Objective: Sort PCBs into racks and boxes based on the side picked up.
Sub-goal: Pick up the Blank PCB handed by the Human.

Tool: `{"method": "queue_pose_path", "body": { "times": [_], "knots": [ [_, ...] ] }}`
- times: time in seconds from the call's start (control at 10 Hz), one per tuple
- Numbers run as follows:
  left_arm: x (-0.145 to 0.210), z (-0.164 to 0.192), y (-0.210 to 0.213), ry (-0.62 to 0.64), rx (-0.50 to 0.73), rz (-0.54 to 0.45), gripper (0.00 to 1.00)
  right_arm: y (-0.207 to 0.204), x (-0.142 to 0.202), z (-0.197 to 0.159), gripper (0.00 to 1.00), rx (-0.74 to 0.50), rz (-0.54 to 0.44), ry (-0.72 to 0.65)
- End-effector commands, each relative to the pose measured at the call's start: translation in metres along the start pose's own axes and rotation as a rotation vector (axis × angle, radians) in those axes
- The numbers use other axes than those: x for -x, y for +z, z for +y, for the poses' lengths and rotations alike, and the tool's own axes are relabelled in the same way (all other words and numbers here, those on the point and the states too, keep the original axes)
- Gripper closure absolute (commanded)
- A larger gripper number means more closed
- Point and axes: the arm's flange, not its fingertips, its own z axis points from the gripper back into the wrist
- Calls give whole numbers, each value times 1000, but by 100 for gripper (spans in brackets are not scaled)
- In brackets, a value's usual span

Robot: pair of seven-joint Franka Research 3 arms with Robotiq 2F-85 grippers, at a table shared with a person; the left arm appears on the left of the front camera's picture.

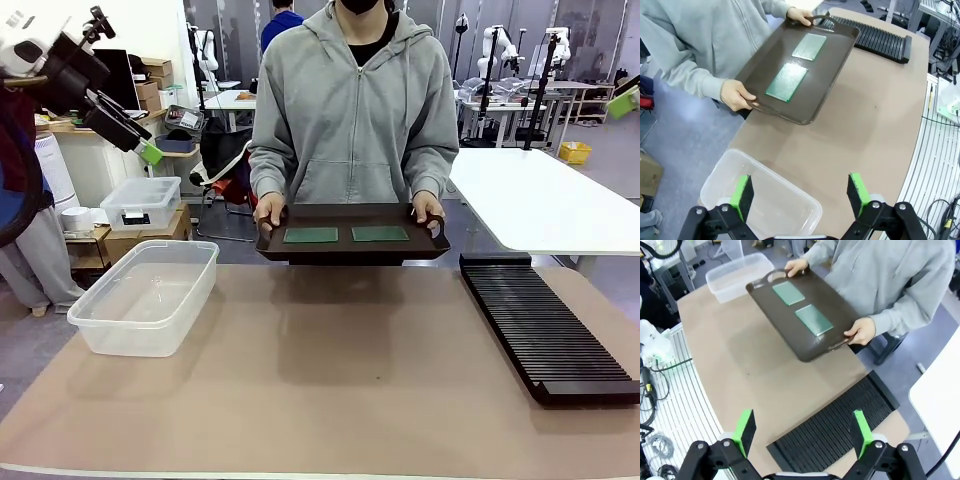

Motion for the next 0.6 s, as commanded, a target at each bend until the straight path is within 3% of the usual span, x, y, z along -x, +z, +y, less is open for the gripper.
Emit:
{"method": "queue_pose_path", "body": {
  "times": [0.0,0.5],
  "knots": [
    [6,0,-1,-24,-15,-70,0,-2,0,-9,0,-15,-56,18],
    [0,-2,7,-32,-38,-97,0,14,4,-5,0,55,-106,-5]
  ]
}}
